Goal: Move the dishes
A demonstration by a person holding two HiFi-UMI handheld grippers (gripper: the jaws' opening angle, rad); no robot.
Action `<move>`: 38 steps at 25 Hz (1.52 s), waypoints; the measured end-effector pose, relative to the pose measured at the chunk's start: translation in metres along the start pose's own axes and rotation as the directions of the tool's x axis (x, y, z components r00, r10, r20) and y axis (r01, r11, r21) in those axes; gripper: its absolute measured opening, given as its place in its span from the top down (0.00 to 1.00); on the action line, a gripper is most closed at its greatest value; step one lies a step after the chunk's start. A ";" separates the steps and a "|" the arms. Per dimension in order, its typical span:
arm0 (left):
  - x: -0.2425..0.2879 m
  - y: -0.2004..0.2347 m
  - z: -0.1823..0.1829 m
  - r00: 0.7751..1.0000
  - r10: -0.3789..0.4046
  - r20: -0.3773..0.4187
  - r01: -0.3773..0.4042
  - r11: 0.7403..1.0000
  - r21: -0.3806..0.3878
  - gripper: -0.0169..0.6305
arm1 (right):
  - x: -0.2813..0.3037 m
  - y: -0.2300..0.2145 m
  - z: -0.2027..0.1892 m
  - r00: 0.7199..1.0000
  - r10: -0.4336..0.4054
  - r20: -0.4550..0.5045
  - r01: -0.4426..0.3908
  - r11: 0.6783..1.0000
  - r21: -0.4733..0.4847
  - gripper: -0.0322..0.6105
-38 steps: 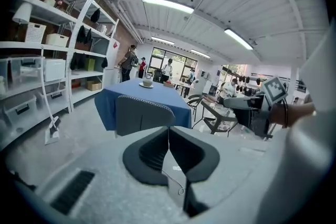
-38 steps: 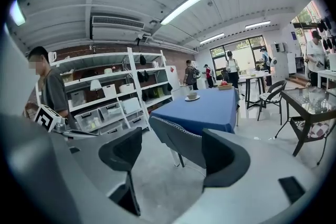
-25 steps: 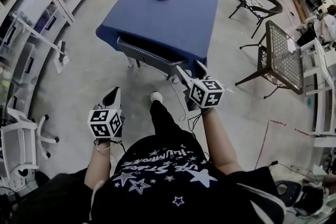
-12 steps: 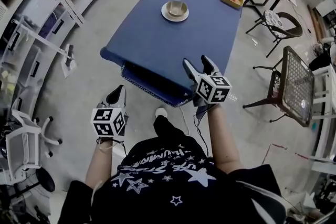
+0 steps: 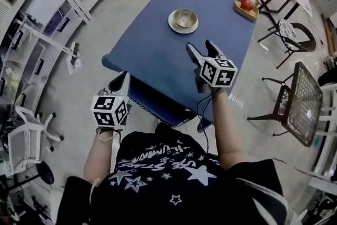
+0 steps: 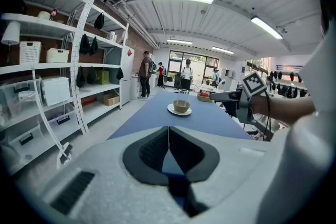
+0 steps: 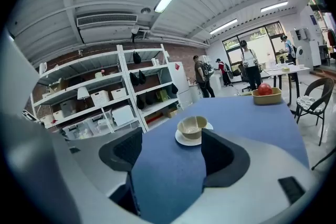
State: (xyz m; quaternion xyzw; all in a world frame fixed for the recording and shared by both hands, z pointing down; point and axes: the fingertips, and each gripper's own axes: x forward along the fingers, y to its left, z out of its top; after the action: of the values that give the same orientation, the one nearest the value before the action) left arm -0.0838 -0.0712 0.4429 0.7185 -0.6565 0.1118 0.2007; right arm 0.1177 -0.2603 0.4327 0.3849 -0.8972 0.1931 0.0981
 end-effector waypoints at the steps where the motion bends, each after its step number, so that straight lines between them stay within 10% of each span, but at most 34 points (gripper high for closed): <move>1: 0.002 0.004 0.002 1.000 0.010 0.000 -0.010 1.000 -0.007 0.94 | 0.009 -0.001 0.004 1.000 0.007 -0.006 -0.007 1.000 -0.005 0.43; 19: 0.097 0.089 0.064 0.995 -0.099 -0.033 0.100 0.995 0.027 0.94 | 0.146 -0.028 0.031 0.974 -0.223 -0.029 0.219 0.970 -0.109 0.46; 38: 0.194 0.135 0.073 0.912 -0.382 -0.153 0.391 0.920 0.035 0.94 | 0.208 -0.052 0.027 0.892 -0.450 -0.028 0.443 0.886 -0.136 0.51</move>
State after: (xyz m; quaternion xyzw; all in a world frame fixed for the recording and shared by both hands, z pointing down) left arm -0.2032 -0.2847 0.4789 0.8303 -0.4815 0.1424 0.2418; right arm 0.0130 -0.4401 0.4901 0.5682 -0.7916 0.1197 0.1905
